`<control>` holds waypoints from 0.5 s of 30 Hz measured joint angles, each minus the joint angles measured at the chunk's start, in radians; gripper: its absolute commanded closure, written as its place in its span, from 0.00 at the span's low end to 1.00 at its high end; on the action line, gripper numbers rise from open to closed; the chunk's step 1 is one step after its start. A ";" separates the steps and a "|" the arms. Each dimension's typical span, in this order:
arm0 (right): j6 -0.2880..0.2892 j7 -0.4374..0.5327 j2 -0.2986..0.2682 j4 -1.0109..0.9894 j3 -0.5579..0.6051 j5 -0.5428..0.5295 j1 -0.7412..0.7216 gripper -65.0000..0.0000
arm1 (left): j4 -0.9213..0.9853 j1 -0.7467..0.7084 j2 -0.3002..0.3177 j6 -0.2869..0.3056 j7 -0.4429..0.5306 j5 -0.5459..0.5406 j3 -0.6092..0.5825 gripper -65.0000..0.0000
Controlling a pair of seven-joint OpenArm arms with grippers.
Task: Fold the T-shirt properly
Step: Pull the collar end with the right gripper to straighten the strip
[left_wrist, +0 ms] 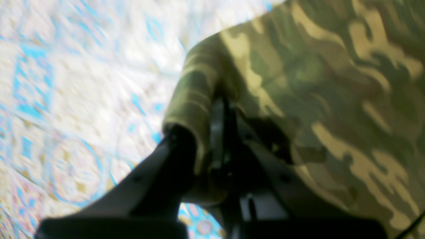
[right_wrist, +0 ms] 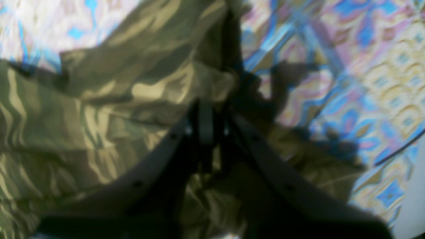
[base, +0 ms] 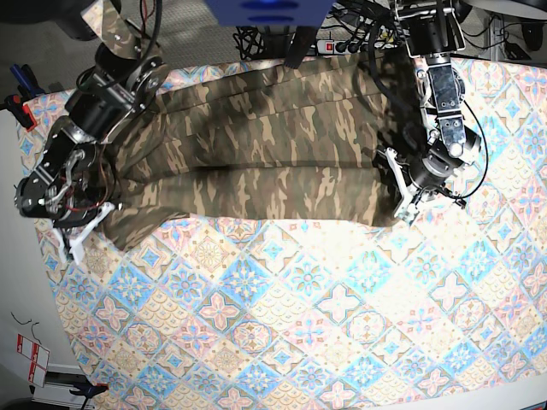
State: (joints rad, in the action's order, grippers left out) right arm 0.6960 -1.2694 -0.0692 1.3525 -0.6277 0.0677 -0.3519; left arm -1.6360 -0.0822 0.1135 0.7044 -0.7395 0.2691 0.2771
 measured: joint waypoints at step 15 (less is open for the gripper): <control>0.005 -0.127 -0.050 0.280 0.007 -0.026 0.143 0.99 | -0.185 -0.122 -0.030 0.003 -0.004 0.000 0.002 1.00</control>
State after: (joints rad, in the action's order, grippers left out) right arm 0.7013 -1.3968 -0.1192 1.6325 -0.6205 0.0422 -0.2089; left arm -1.8206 -0.2039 0.0834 0.7078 -0.7437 0.2695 0.2790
